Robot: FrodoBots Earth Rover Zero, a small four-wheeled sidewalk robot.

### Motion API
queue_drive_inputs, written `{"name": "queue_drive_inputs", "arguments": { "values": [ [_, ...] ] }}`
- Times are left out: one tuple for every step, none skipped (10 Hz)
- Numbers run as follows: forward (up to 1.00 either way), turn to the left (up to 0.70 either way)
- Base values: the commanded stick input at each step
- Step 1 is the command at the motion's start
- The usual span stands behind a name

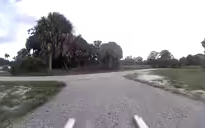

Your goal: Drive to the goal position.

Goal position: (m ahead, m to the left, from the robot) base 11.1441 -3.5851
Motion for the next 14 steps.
{"name": "queue_drive_inputs", "arguments": {
  "values": [
    [0.85,0.00],
    [0.85,0.00],
    [0.85,0.00],
    [0.85,0.00],
    [0.85,0.00],
    [0.85,0.00],
    [0.85,0.00],
    [0.85,0.00],
    [0.85,0.00],
    [0.85,0.00],
    [0.85,0.00],
    [0.85,0.00],
    [0.85,0.00],
    [0.85,0.00]
  ]
}}
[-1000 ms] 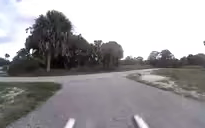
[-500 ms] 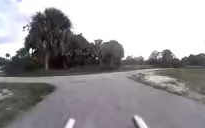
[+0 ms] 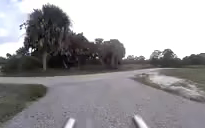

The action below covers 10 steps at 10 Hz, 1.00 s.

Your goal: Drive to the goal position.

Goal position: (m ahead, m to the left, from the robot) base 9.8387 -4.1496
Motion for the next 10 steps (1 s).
{"name": "queue_drive_inputs", "arguments": {
  "values": [
    [0.85,0.00],
    [0.85,0.00],
    [0.85,0.00],
    [0.85,0.00],
    [0.85,0.00],
    [0.85,-0.09],
    [0.85,-0.24],
    [0.85,-0.34],
    [0.85,-0.34],
    [0.85,-0.34]
  ]
}}
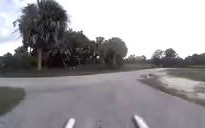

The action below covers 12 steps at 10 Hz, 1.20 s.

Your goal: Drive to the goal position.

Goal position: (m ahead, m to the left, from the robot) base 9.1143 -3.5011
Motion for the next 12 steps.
{"name": "queue_drive_inputs", "arguments": {
  "values": [
    [0.85,-0.34],
    [0.85,-0.34],
    [0.85,-0.34],
    [0.85,-0.34],
    [0.85,-0.34],
    [0.85,-0.17],
    [0.85,0.00],
    [0.85,0.00],
    [0.85,0.00],
    [0.85,0.00],
    [0.85,0.00],
    [0.85,0.00]
  ]
}}
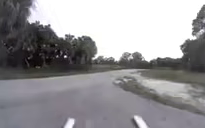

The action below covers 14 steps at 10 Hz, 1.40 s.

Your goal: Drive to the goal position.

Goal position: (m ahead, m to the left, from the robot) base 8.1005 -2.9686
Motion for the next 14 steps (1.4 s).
{"name": "queue_drive_inputs", "arguments": {
  "values": [
    [0.85,0.00],
    [0.85,0.00],
    [0.85,0.00],
    [0.85,0.00],
    [0.85,0.00],
    [0.85,0.00],
    [0.85,0.00],
    [0.85,0.00],
    [0.85,0.00],
    [0.85,0.00],
    [0.85,0.00],
    [0.85,0.00],
    [0.85,0.00],
    [0.85,0.00]
  ]
}}
